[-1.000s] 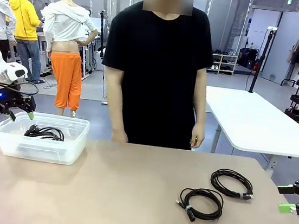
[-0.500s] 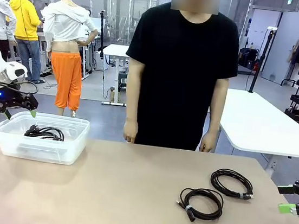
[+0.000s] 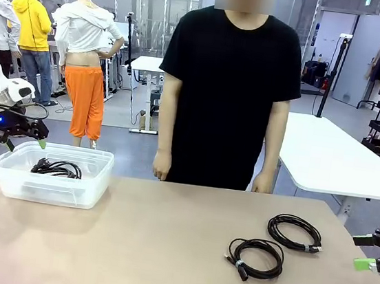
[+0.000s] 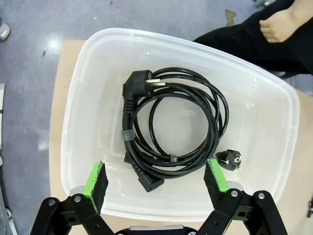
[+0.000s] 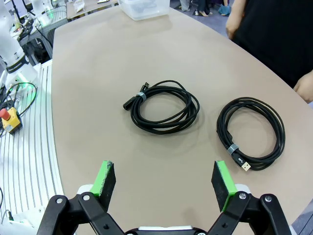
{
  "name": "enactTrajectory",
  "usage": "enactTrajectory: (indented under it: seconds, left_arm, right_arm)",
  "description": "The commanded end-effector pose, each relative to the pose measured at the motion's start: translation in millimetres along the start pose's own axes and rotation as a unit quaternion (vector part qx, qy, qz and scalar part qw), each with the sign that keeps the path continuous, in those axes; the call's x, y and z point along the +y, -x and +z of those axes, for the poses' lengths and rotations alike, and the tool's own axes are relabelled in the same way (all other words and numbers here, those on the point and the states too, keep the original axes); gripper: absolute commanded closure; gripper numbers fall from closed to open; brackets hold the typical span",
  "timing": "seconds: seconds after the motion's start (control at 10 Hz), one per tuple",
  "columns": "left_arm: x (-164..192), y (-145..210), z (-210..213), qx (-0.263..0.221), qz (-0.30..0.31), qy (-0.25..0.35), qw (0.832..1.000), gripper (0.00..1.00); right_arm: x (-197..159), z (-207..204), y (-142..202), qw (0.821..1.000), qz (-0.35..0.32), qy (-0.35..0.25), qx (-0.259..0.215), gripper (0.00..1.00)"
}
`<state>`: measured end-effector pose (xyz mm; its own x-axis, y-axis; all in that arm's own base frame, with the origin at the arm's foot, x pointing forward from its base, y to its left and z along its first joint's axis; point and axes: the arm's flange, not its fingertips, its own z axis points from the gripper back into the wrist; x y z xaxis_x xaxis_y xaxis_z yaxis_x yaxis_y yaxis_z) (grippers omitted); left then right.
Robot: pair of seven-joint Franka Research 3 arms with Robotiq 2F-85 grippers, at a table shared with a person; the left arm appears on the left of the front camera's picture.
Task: Organize and store the cables.
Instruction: Place the USB Extension Cable into the Organizing box.
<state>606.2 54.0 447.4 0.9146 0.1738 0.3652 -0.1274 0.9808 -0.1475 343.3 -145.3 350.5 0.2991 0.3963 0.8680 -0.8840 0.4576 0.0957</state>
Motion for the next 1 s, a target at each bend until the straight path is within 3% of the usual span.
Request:
enactTrajectory:
  seconds: [0.0,0.1,0.3,0.6,0.8,0.9]
  left_arm:
    - [0.9,-0.5,-1.1,0.000,0.002,-0.001,1.000,0.00]
    - [0.0,0.0,0.0,0.000,0.000,0.000,1.000,0.00]
    - [-23.2,2.5,45.0,-0.004,-0.148,0.023,0.989,0.00]
    - [-6.1,48.1,105.7,-0.021,-0.317,0.082,0.945,0.00]
    - [1.3,92.5,131.8,-0.033,-0.417,0.117,0.901,0.00]
    - [2.1,112.8,141.2,-0.023,-0.409,0.145,0.901,0.00]
  right_arm:
    - [-2.1,-1.7,-2.2,1.000,-0.006,0.008,-0.002,0.00]
    - [-2.1,-1.7,-2.2,1.000,-0.006,0.008,-0.002,0.00]
    - [-2.1,-1.7,-2.2,1.000,-0.006,0.008,-0.002,0.00]
    - [0.0,0.0,0.0,1.000,0.000,0.000,0.000,0.00]
    - [9.8,-16.6,-52.0,0.997,0.035,-0.015,0.063,0.00]
    - [19.6,-37.2,-81.7,0.993,0.059,-0.030,0.102,0.00]
